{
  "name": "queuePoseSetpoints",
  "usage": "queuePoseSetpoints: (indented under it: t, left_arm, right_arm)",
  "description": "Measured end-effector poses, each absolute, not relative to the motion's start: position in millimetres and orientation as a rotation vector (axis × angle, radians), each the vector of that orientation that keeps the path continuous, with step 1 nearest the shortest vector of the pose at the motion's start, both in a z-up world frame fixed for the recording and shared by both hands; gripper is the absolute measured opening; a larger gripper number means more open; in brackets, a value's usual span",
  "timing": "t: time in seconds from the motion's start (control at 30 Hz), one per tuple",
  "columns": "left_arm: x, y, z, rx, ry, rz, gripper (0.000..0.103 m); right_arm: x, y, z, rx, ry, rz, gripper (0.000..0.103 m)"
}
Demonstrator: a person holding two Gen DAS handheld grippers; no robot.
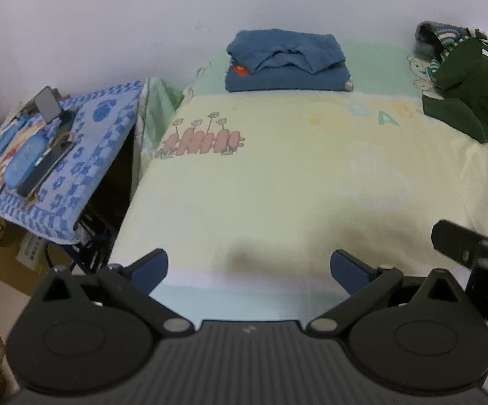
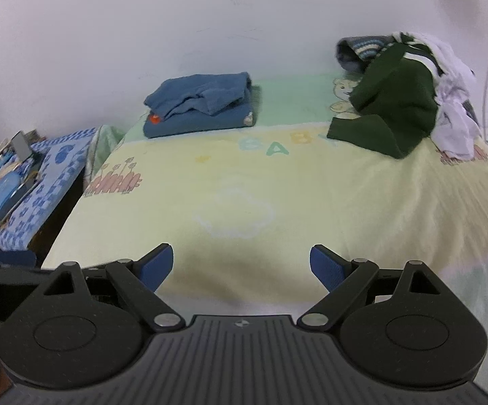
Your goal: Fold clothes
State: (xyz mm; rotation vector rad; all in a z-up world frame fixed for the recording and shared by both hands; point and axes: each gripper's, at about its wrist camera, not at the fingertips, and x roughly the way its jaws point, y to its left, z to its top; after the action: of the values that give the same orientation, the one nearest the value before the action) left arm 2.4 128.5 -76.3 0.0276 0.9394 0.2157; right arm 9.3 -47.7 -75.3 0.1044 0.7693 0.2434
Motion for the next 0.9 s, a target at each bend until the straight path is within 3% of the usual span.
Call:
queuePoseSetpoints:
  t: [0.9]
  left_arm:
    - [-21.0,171.3,-84.2,-0.023,0.912,0.218,0.102]
  right_arm:
    - [-4.5,-6.3,-82.7,0.086,0.786,0.211,0.091]
